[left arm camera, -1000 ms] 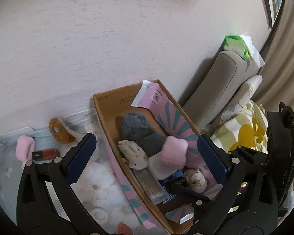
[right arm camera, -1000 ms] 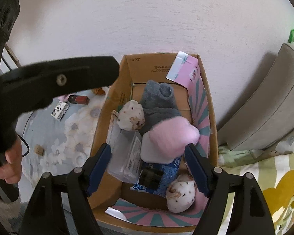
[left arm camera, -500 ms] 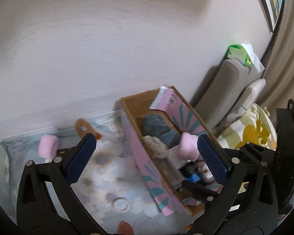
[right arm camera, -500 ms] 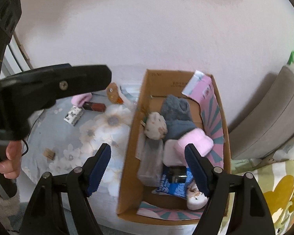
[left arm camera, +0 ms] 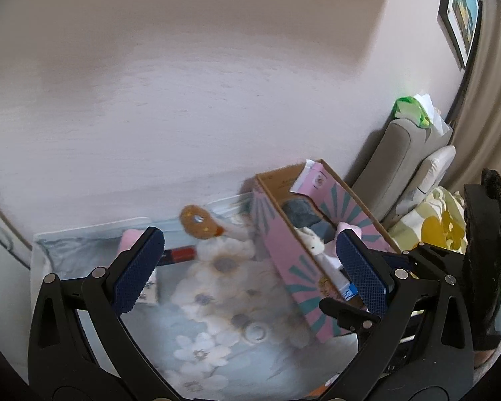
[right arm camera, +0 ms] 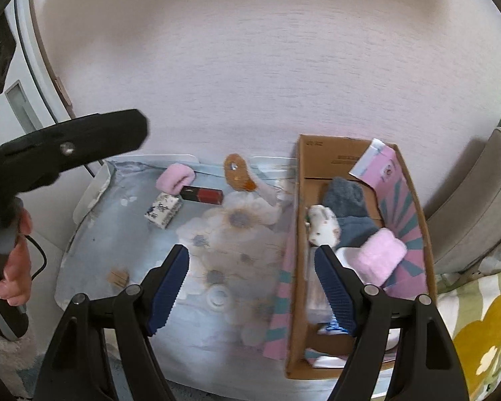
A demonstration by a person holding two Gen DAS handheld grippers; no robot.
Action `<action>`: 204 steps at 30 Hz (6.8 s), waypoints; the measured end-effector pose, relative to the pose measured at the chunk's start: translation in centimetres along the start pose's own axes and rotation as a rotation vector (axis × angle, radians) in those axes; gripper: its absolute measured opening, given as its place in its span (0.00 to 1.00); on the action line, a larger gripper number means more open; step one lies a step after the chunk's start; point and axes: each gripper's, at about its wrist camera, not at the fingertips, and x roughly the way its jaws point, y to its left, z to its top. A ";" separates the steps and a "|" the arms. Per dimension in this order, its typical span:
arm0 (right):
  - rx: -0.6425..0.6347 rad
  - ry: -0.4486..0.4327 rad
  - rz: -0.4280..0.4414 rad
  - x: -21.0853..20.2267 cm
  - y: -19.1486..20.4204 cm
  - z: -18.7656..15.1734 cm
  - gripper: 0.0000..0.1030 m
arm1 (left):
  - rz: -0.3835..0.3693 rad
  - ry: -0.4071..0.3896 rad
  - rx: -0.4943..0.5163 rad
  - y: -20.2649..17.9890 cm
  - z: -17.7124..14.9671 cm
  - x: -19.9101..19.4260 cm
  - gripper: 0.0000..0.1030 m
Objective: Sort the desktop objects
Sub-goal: 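Move both tools back over the tray toward the beige jar and tape roll, then grasp the beige jar with the left tool while the right tool grasps the clear tape roll, then carry the beige jar and tape roll with both tools over the cardboard box, then open both tools to drop the jar and tape roll into the box, then move both tools back over the bed toward the white box and brown plush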
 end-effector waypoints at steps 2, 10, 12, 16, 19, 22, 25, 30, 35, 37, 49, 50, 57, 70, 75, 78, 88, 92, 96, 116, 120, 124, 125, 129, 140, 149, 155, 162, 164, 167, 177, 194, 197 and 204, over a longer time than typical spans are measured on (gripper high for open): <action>0.005 -0.004 0.008 0.2 0.5 0.0 0.72 | 0.004 -0.011 -0.001 1.0 -0.3 -0.8 0.99; -0.004 -0.007 0.024 0.5 3.6 -0.1 0.72 | 0.010 -0.015 -0.034 5.0 -1.1 -2.6 0.99; -0.004 -0.002 0.021 0.7 4.0 -0.3 0.72 | 0.005 -0.014 -0.044 5.7 -1.3 -2.7 0.99; 0.009 0.011 0.016 1.0 4.4 -0.4 0.72 | 0.003 -0.002 -0.064 6.9 -1.5 -2.8 0.99; 0.017 0.014 0.008 1.2 4.7 -0.4 0.72 | 0.004 -0.002 -0.065 7.6 -1.8 -3.0 0.99; 0.029 0.014 0.001 1.3 4.9 -0.4 0.72 | 0.006 -0.003 -0.065 8.5 -2.2 -3.2 0.99; 0.026 0.028 -0.014 1.8 5.0 -0.5 0.72 | 0.021 -0.009 -0.065 9.5 -2.7 -3.6 0.99; 0.047 0.030 -0.032 2.3 4.3 -0.9 0.72 | 0.072 -0.027 -0.058 11.8 -3.7 -4.3 0.99; 0.077 0.020 -0.040 3.4 4.6 -2.3 0.72 | 0.088 -0.033 -0.086 14.3 -6.7 -4.5 0.99; 0.089 0.009 -0.048 4.1 5.1 -3.2 0.72 | 0.081 -0.035 -0.118 15.0 -8.8 -4.0 0.99; 0.174 0.020 -0.156 10.8 5.6 -10.6 0.72 | 0.105 0.115 -0.104 14.4 -21.1 2.9 0.84; 0.169 0.015 -0.158 11.0 5.6 -10.7 0.72 | 0.111 0.120 -0.097 14.3 -21.4 3.1 0.84; 0.074 0.012 -0.171 12.8 6.4 -10.4 0.65 | 0.112 0.116 -0.093 14.1 -22.4 3.6 0.65; 0.011 0.022 -0.219 14.4 6.6 -9.8 0.44 | 0.118 0.127 -0.096 14.3 -22.9 4.4 0.36; 0.044 0.030 -0.181 14.6 6.0 -9.5 0.38 | 0.114 0.132 -0.114 14.7 -22.7 4.5 0.30; 0.033 0.030 -0.178 14.6 6.1 -9.6 0.38 | 0.114 0.139 -0.112 14.6 -22.6 4.5 0.30; 0.041 0.005 -0.150 13.1 5.8 -9.0 0.38 | 0.081 0.127 -0.100 13.6 -20.4 3.3 0.30; 0.044 -0.001 -0.090 11.6 5.9 -7.7 0.38 | 0.022 0.122 -0.109 13.1 -18.0 2.5 0.30; 0.021 -0.036 -0.047 9.1 6.1 -5.5 0.38 | -0.012 0.133 -0.102 12.0 -14.6 2.1 0.30; 0.015 -0.023 -0.072 0.5 -4.3 -0.4 0.38 | -0.207 0.011 -0.070 0.0 2.3 4.8 0.29; 0.029 -0.003 -0.071 0.4 -6.6 -1.3 0.38 | -0.225 0.030 -0.047 -3.2 3.6 7.2 0.29; 0.036 0.020 -0.064 0.4 -8.8 -2.0 0.38 | -0.247 0.066 -0.039 -6.1 4.1 10.1 0.30; 0.037 0.027 -0.057 0.4 -9.3 -2.3 0.38 | -0.253 0.078 -0.042 -7.0 4.1 11.1 0.29; 0.025 0.062 -0.038 1.0 -10.4 -3.4 0.38 | -0.271 0.128 -0.027 -10.0 4.2 14.6 0.29; 0.022 0.082 0.019 2.3 -12.5 -4.1 0.38 | -0.259 0.227 0.009 -14.0 3.5 20.3 0.29; 0.021 0.126 0.038 3.9 -12.7 -3.8 0.44 | -0.215 0.314 0.022 -14.3 3.4 21.9 0.37; 0.021 0.115 -0.002 3.9 -12.7 -4.1 0.72 | -0.176 0.283 0.036 -14.0 3.5 21.2 1.00; 0.006 0.114 -0.025 3.8 -11.9 -3.9 0.73 | -0.182 0.278 -0.006 -12.3 3.6 19.8 1.00; 0.004 0.116 -0.032 3.8 -11.6 -3.9 0.73 | -0.177 0.275 -0.018 -11.6 3.4 19.2 1.00; 0.001 0.120 -0.044 3.7 -11.1 -3.7 0.73 | -0.163 0.260 -0.048 -10.2 3.2 18.2 1.00; 0.015 0.065 -0.009 2.5 -8.0 -2.3 0.73 | -0.111 0.213 -0.174 -1.9 2.3 13.0 1.00; -0.009 0.110 0.089 6.6 -0.6 -2.5 0.73 | 0.089 0.218 -0.359 13.3 -6.9 6.1 0.98; -0.015 0.121 0.100 7.4 0.0 -1.2 0.73 | 0.089 0.239 -0.365 14.3 -7.4 6.6 0.98; -0.073 0.111 0.062 13.5 0.6 4.9 0.73 | 0.095 0.321 -0.308 15.1 -8.7 12.0 0.97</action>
